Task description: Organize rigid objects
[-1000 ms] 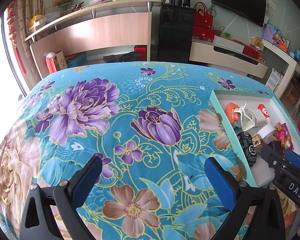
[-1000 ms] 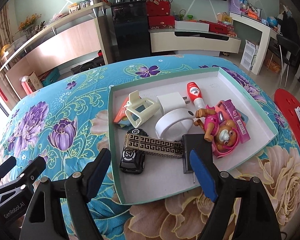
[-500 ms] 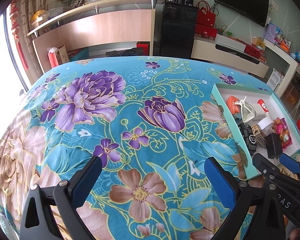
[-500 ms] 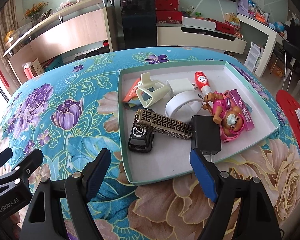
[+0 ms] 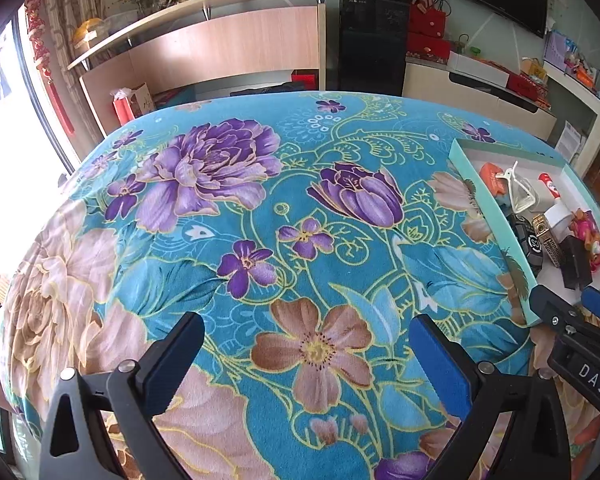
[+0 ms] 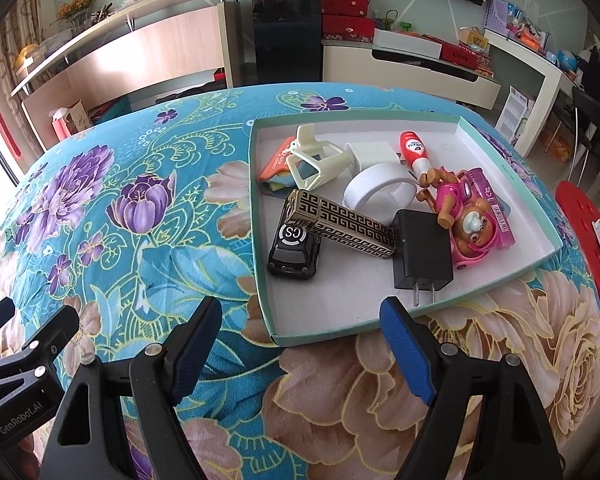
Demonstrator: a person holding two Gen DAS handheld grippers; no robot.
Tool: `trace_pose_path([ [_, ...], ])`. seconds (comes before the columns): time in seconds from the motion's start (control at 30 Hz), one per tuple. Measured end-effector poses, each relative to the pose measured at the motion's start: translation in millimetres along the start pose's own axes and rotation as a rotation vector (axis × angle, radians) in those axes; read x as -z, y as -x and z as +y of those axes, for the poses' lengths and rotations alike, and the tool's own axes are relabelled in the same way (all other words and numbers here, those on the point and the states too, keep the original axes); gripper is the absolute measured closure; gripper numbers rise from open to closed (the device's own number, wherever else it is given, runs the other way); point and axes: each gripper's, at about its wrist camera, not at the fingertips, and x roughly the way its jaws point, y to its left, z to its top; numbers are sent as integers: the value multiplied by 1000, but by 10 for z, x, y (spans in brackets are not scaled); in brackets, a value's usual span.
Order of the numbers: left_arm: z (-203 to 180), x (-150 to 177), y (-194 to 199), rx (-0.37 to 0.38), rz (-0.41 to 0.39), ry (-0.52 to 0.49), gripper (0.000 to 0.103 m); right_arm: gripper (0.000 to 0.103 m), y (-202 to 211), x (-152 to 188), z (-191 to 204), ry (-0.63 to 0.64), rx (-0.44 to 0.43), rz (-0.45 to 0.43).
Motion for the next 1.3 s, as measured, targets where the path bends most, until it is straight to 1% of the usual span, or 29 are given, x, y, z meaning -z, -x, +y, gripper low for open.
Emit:
trace_pose_path([
  [0.17, 13, 12, -63, -4, 20, 0, 0, 21, -33, 8, 0, 2, 2, 0],
  [0.23, 18, 16, -94, -13, 28, -2, 0, 19, -38, 7, 3, 3, -3, -3],
  [0.3, 27, 20, -121, -22, 34, -4, 0, 8, -54, 8, 9, 4, -11, 2],
  [0.5, 32, 23, -172, -17, 44, -10, 0, 8, -71, 0, 8, 6, -11, 3],
  [0.67, 14, 39, -250, -23, 69, -21, 0, 8, -76, -7, 12, 16, -3, 8],
  [0.97, 34, 49, -322, -14, 94, -13, 0, 7, -81, -25, -16, 11, 5, 13],
  [1.3, 20, 45, -342, 6, 99, -9, 0, 5, -107, -25, 23, 34, 22, 15],
])
